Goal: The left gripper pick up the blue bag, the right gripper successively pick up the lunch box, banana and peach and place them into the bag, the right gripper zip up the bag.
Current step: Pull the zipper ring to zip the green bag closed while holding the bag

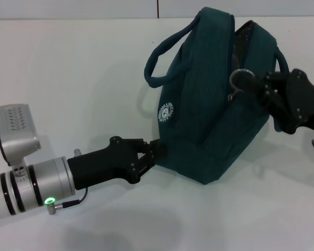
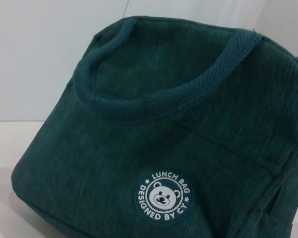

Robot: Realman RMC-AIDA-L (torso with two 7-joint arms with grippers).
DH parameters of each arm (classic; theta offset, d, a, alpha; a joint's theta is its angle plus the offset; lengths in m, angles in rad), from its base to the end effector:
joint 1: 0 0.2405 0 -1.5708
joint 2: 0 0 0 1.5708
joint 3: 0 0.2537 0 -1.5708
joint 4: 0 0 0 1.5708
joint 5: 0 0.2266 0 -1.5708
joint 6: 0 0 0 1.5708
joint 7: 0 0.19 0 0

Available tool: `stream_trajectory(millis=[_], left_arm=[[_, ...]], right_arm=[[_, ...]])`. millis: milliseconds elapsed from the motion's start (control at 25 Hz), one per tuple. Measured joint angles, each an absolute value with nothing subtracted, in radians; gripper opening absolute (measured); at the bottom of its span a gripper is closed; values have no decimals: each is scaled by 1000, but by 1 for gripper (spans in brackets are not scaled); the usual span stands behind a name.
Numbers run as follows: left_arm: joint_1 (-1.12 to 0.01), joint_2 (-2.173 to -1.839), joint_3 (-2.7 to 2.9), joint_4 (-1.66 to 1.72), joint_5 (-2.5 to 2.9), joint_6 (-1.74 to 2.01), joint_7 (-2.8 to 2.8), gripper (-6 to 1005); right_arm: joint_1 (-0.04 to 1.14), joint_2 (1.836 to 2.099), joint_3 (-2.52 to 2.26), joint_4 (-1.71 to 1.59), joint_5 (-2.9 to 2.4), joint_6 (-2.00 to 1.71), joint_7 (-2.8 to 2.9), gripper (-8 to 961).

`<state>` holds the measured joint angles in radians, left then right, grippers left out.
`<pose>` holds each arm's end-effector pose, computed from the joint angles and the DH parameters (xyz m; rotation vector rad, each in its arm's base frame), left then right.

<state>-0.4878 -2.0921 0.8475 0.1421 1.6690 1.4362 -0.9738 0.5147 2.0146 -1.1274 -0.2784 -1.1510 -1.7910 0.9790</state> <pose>-0.2665 0.2966 -0.1232 -2.6182 -0.7604 -0.9389 0.1950 0.3219 -0.0262 -2.4881 0.3123 1.4773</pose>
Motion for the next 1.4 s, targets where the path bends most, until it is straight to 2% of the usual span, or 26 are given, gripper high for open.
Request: stream_trajectory(millis=[960,1400], left_arm=[[-458,-2086,878,162,1670,1472,-1036,106],[-448,-2089,868,163,1639,1463,-1029,105]], right_arm=[[547,2006,-1117,-358,-1098,-1701,1113,14],[610,2014,-1198,-364,-1108,-1669,1115,15]])
